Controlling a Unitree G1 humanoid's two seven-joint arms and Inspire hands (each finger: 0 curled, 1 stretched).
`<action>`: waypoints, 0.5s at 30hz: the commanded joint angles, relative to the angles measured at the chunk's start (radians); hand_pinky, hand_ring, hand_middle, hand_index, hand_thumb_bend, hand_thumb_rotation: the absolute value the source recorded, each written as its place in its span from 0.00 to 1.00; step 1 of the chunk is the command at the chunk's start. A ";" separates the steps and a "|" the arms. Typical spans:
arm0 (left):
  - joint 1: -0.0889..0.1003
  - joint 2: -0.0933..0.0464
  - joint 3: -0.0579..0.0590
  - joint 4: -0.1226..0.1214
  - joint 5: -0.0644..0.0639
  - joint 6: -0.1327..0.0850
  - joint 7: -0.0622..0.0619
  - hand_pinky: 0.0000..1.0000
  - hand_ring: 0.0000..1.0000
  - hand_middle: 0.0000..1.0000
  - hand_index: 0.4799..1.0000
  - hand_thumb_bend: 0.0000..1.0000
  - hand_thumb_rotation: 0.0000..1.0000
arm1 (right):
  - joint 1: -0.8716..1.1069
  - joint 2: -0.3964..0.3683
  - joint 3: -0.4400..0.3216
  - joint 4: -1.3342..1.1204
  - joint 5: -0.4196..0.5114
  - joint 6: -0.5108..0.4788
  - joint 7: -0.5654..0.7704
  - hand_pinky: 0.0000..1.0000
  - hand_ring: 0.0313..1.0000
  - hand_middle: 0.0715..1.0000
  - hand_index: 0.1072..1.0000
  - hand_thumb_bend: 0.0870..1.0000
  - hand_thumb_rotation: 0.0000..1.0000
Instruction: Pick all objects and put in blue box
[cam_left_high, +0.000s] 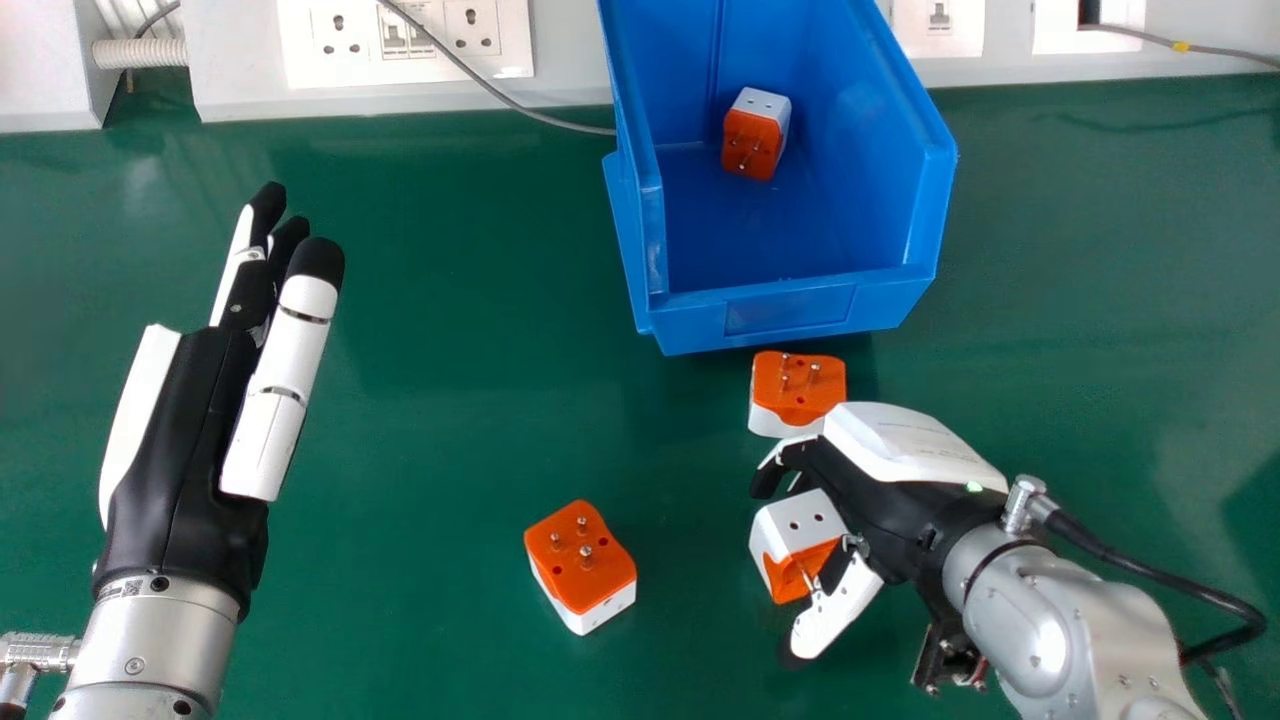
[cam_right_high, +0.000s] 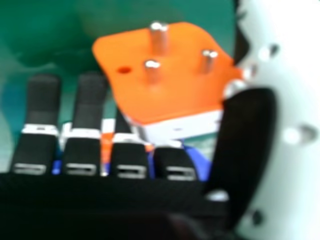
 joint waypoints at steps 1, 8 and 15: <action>-0.012 0.009 0.010 -0.031 -0.007 -0.003 0.001 0.94 0.98 0.99 1.00 0.48 1.00 | -0.006 -0.042 0.008 -0.016 -0.007 -0.028 0.029 0.40 0.46 0.58 0.69 0.58 0.00; -0.013 0.010 0.012 -0.036 -0.009 0.003 0.002 0.94 0.98 0.99 1.00 0.48 1.00 | -0.040 -0.100 0.008 0.011 0.013 -0.126 0.063 0.51 0.62 0.71 0.68 0.59 0.00; -0.010 0.008 0.011 -0.051 -0.008 0.015 0.004 0.94 0.98 0.99 1.00 0.48 1.00 | -0.044 -0.125 -0.003 0.028 0.024 -0.194 0.061 0.53 0.67 0.73 0.68 0.55 0.00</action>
